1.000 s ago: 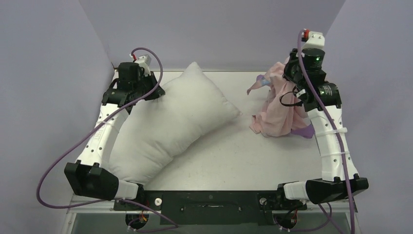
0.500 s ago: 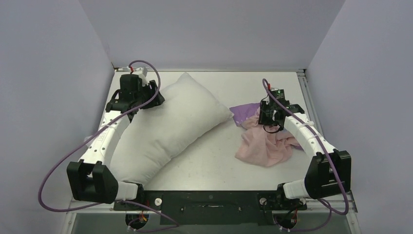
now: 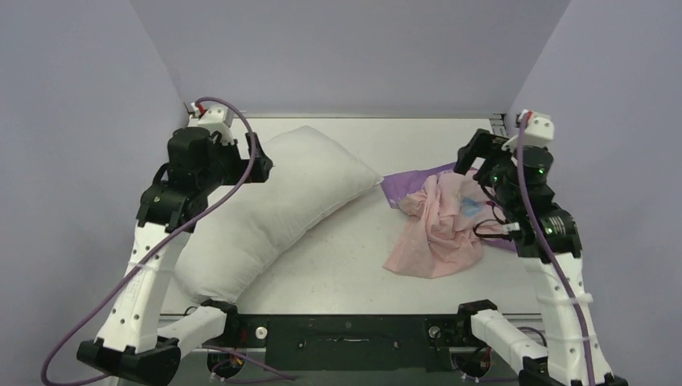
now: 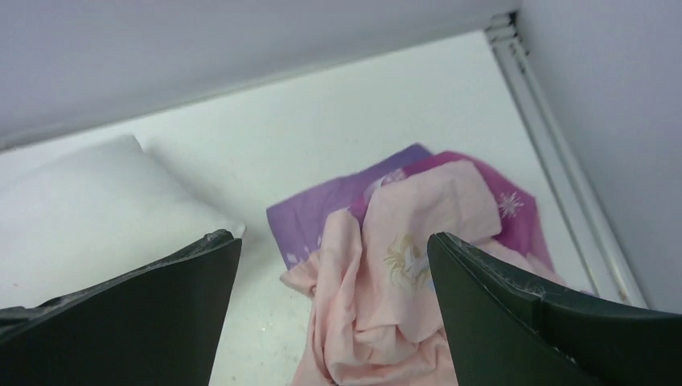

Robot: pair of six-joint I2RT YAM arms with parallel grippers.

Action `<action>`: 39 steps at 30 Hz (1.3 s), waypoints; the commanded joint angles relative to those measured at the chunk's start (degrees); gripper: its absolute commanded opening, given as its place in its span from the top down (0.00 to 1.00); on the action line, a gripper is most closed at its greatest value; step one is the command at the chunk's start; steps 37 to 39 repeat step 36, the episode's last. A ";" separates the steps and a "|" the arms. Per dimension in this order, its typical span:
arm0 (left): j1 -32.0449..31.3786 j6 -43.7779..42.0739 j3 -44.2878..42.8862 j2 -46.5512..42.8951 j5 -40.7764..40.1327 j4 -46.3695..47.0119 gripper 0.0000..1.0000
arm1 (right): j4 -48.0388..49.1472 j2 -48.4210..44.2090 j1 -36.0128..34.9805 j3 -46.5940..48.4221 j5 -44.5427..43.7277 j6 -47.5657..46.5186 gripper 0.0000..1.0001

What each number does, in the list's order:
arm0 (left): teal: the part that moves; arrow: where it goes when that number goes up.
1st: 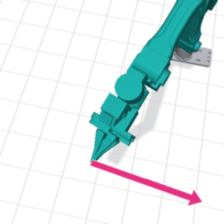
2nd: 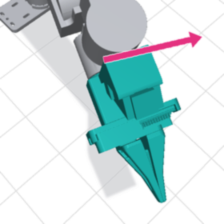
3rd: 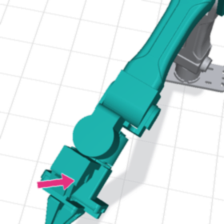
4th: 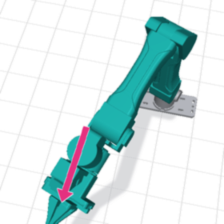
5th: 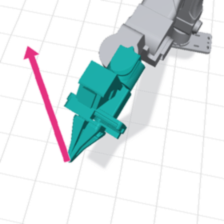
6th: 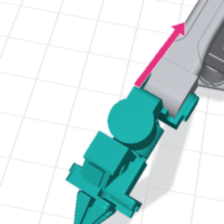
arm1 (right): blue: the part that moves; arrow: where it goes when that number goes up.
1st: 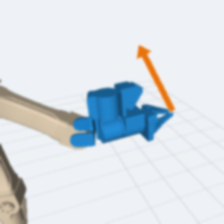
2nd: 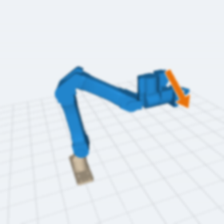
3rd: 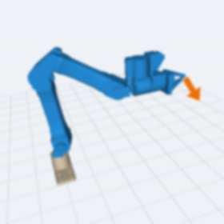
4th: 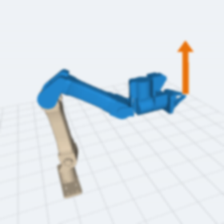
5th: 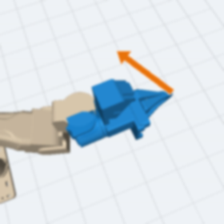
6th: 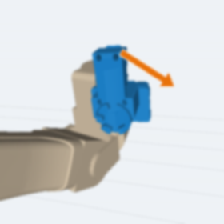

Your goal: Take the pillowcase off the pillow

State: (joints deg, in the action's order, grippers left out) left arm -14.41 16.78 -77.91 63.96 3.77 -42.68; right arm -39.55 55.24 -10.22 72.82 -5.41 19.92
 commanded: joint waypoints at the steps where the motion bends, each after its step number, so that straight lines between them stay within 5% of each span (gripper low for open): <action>1: 0.17 -1.48 -5.10 -9.24 -6.13 -5.27 0.04 | -3.27 -7.60 -0.07 3.44 -10.01 -1.58 0.10; 9: 0.14 5.32 9.01 -29.86 -21.71 -6.24 0.04 | -4.98 -24.85 -0.06 -3.70 -16.11 -2.14 0.10; 19: -0.01 12.35 25.01 -48.77 -23.54 -5.73 0.04 | -8.72 -34.25 -1.76 -9.60 -15.34 -2.51 0.10; 39: -1.06 15.49 26.73 -51.58 -23.99 -6.05 0.04 | -9.63 -36.81 -6.53 -9.73 -19.36 -1.45 0.10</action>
